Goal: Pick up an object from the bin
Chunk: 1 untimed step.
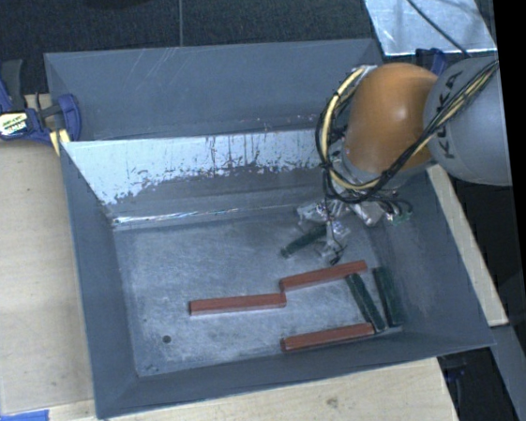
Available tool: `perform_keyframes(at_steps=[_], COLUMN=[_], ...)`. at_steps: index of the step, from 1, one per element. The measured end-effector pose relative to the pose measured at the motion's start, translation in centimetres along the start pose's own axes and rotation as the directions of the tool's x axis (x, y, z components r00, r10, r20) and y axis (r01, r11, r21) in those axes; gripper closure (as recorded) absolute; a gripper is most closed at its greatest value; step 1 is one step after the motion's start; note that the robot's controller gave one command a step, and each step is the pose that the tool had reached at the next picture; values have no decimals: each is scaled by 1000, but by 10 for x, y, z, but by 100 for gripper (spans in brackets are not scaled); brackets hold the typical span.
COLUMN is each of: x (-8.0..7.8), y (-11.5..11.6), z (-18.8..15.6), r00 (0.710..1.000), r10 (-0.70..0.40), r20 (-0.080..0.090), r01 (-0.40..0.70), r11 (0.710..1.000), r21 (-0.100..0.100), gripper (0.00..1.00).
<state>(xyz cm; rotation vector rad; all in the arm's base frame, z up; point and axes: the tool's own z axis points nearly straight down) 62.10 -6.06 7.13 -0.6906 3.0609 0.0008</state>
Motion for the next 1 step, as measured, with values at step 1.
perform_keyframes(at_steps=[1], x=[9], y=[-17], z=[-152], r00=[998], r10=[-59], r20=[3], r01=[59], r11=[998], r21=[3], gripper=[100])
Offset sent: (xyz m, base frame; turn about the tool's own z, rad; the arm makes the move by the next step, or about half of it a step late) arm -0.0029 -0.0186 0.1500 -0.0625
